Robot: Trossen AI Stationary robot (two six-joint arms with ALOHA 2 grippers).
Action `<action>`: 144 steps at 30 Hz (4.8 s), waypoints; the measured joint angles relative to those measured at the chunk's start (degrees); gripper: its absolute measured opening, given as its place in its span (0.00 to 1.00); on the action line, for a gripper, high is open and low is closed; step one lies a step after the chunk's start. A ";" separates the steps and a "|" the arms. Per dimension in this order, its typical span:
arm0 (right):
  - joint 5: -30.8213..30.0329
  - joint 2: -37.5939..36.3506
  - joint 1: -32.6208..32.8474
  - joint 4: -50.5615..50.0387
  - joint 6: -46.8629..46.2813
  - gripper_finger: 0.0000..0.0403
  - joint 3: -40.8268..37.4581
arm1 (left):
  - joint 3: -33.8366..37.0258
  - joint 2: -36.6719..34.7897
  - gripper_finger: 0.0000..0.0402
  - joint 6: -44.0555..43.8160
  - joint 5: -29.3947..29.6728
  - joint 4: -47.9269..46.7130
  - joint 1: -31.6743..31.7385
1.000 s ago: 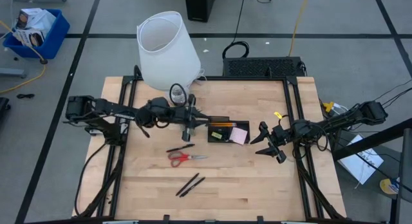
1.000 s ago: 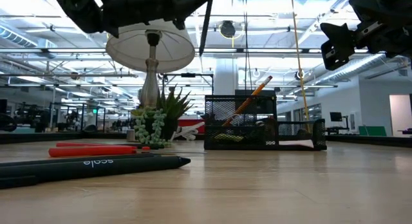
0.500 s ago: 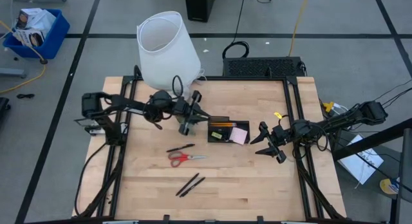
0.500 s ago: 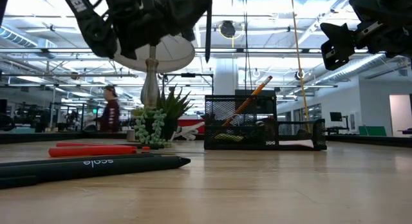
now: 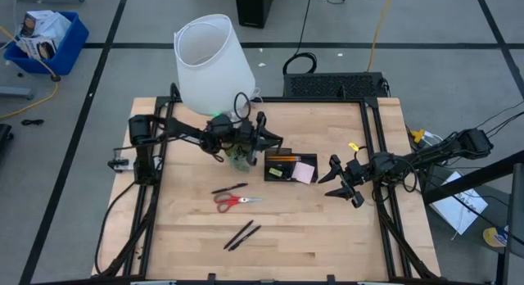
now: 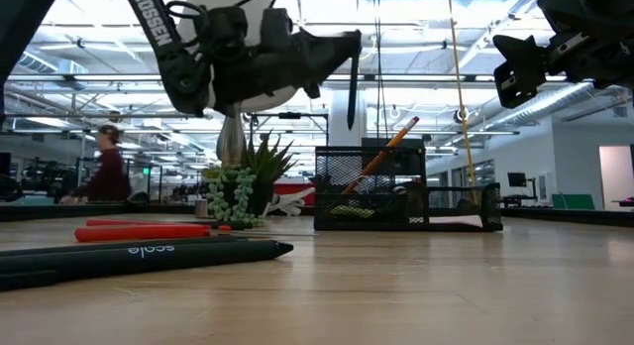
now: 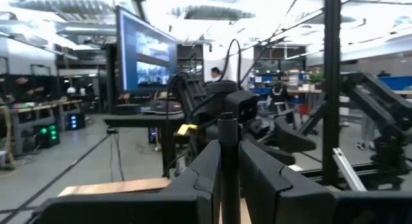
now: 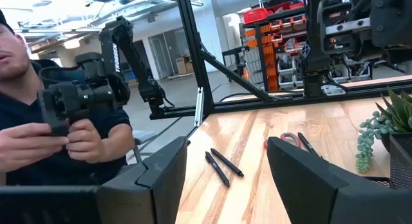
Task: Pick and place office supplies into organizer
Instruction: Put the black pen into the desk organizer
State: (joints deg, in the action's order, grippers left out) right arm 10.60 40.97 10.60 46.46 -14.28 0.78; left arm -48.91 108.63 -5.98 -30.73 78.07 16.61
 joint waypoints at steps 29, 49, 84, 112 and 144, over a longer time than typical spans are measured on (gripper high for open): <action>0.00 0.00 0.01 0.00 0.02 0.52 0.00 | -0.04 0.93 0.22 4.53 1.46 -6.23 0.26; 0.01 0.00 -0.01 -0.02 0.02 0.52 0.02 | 1.58 0.86 0.46 1.09 -10.05 -8.84 -2.58; 0.00 0.02 0.01 -0.02 0.00 0.52 0.02 | 8.27 -26.61 0.46 -12.27 39.96 -90.75 -27.51; 0.00 0.02 -0.01 0.00 0.02 0.53 0.01 | 8.29 -15.99 0.46 -11.98 41.10 -80.68 -24.38; -0.01 0.09 -0.01 -0.02 0.00 0.53 0.02 | 8.31 -9.96 0.46 -16.05 40.46 -77.68 -25.55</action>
State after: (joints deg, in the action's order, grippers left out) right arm 10.59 41.06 10.59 46.44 -14.28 0.80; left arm -40.60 98.67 -22.03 9.73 0.39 -8.94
